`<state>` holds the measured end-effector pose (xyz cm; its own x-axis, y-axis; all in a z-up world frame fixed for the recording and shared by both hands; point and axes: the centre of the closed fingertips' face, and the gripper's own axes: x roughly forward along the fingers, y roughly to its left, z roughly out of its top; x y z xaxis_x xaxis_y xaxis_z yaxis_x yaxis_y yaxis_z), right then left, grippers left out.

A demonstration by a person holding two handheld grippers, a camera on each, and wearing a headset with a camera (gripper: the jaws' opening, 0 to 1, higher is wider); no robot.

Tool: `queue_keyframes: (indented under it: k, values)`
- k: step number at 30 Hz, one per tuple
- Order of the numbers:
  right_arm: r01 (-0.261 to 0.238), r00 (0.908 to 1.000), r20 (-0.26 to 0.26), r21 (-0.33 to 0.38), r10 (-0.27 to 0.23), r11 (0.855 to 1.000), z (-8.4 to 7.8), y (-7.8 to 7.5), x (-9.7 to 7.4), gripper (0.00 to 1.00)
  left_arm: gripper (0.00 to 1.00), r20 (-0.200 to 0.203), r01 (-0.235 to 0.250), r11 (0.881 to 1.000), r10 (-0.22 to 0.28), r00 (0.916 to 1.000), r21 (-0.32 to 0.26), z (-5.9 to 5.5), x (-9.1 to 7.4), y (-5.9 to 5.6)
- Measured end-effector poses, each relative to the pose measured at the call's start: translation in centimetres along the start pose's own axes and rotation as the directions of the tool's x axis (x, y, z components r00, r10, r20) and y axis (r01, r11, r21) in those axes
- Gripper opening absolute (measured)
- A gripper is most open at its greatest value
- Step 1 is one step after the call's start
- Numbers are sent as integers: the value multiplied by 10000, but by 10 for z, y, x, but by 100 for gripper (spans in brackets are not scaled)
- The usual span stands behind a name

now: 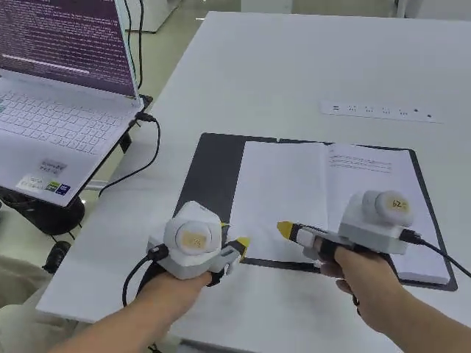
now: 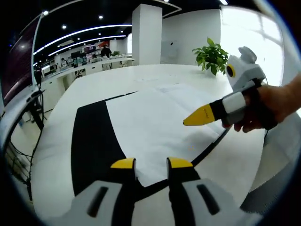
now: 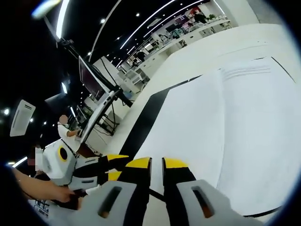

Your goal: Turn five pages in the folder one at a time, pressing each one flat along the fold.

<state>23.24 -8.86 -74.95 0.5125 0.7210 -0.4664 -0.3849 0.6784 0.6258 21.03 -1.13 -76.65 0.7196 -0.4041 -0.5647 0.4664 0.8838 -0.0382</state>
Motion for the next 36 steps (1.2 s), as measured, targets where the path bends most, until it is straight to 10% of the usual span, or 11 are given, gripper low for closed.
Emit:
queue_keyframes:
  k: [6, 13, 27, 36]
  values:
    - [421, 9986, 307, 294, -430, 9987, 15, -25, -8, 6, 22, -621, -211, 9993, 230, 9978, 313, -22, 14, -1]
    - [498, 9977, 449, 376, -515, 9981, 28, -41, -6, 2, 22, 491, -302, 9992, 288, 9984, 270, -17, 10, 1]
    - [641, 9968, 398, 1071, -687, 9922, 41, -58, 10, 0, 22, 617, -331, 9993, 320, 9976, 167, -19, 13, 2]
    - [785, 9916, 782, 2693, -1030, 9599, 64, -78, 26, 0, 22, 635, -425, 9990, 414, 9971, 152, -19, 13, 3]
